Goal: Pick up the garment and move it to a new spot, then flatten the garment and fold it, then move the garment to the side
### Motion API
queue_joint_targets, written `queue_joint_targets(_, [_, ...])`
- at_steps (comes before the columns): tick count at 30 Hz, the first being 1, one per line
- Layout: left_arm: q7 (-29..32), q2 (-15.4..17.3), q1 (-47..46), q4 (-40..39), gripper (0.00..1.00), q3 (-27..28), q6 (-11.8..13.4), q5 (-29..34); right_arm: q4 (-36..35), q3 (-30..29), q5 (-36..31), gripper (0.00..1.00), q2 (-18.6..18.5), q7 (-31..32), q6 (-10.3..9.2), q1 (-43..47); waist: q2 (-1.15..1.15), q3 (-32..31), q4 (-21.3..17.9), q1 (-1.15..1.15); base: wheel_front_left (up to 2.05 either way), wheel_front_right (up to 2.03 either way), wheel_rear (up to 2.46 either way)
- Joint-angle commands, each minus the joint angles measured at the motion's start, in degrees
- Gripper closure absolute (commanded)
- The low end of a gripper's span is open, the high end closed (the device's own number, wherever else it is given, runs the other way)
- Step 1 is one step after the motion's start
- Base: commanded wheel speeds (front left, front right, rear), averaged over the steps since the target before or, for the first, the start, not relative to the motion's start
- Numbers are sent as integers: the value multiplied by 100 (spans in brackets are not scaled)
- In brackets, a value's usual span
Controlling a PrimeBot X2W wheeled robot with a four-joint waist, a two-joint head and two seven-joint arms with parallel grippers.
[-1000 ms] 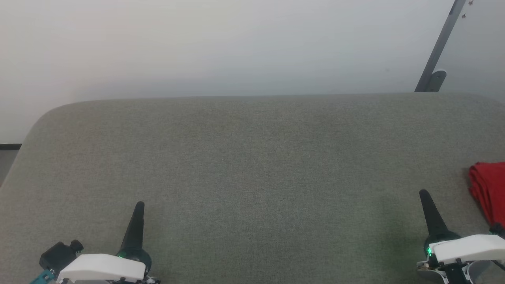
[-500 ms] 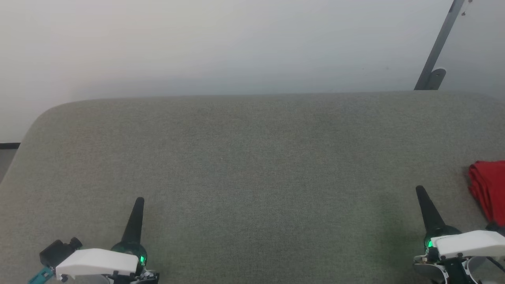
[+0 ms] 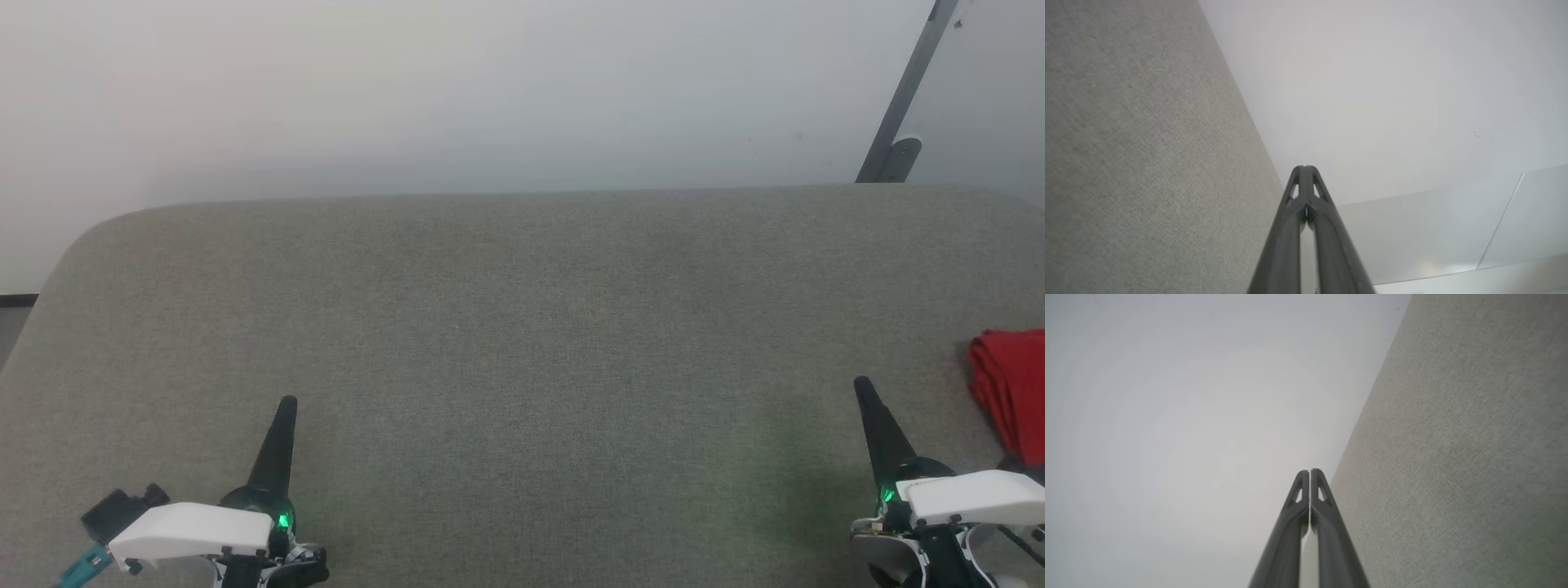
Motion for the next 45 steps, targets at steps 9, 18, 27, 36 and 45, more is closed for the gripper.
queue_joint_targets(9, [125,-13,-189,59,100,49,-24,-432,16,-43,364,100,83,130,1,-144,0,19,-11,0,0,0,0])
queue_joint_targets(18, [235,-21,-294,121,100,86,-25,-792,55,-78,656,100,149,224,1,-197,0,40,-22,0,0,0,0])
queue_joint_targets(27, [339,-29,-367,187,100,116,-27,-1134,88,-111,934,100,218,320,0,-254,0,60,-34,0,0,0,0])
queue_joint_targets(36, [397,-37,-383,214,100,139,-29,-1313,103,-122,1073,100,248,365,0,-268,0,73,-41,0,0,0,0])
queue_joint_targets(45, [418,-49,-386,216,100,158,-29,-1285,103,-121,1072,100,249,363,0,-266,0,73,-41,0,0,0,0])
